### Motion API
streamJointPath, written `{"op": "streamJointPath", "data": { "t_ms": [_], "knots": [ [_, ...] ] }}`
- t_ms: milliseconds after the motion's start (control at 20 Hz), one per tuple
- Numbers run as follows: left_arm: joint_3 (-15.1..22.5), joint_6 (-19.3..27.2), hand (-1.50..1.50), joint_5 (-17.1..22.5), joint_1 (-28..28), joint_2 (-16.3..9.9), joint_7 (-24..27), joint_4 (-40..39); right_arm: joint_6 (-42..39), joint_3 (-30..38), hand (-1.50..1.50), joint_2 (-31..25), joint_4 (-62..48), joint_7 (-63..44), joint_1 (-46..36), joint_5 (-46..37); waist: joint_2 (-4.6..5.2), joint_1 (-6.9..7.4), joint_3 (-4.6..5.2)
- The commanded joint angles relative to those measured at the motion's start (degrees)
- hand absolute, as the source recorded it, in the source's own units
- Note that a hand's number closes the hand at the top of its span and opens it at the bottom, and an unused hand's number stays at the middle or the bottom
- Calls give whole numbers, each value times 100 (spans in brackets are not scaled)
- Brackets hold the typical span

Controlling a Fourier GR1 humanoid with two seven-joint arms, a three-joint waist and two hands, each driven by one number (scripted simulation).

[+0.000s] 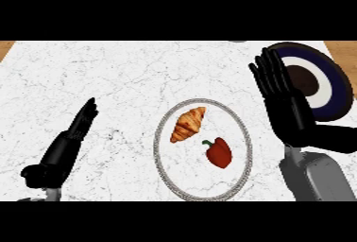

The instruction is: Pick the bell pepper from the placemat and place it in the plate

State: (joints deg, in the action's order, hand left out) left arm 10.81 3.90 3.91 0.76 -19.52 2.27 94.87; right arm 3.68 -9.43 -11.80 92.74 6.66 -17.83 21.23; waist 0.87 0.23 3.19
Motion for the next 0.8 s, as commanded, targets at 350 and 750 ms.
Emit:
{"op": "streamJointPath", "data": {
  "t_ms": [350,750],
  "knots": [
    [-97,238,0,700,242,751,-1104,-1052,-798,-47,150,-2024,-927,-161,-1550,-1836,46,87,-286],
    [-285,66,0,807,-7,847,-1300,-1390,-1615,576,-150,-1205,-3113,2071,-1848,-1312,-65,42,-320]
  ]
}}
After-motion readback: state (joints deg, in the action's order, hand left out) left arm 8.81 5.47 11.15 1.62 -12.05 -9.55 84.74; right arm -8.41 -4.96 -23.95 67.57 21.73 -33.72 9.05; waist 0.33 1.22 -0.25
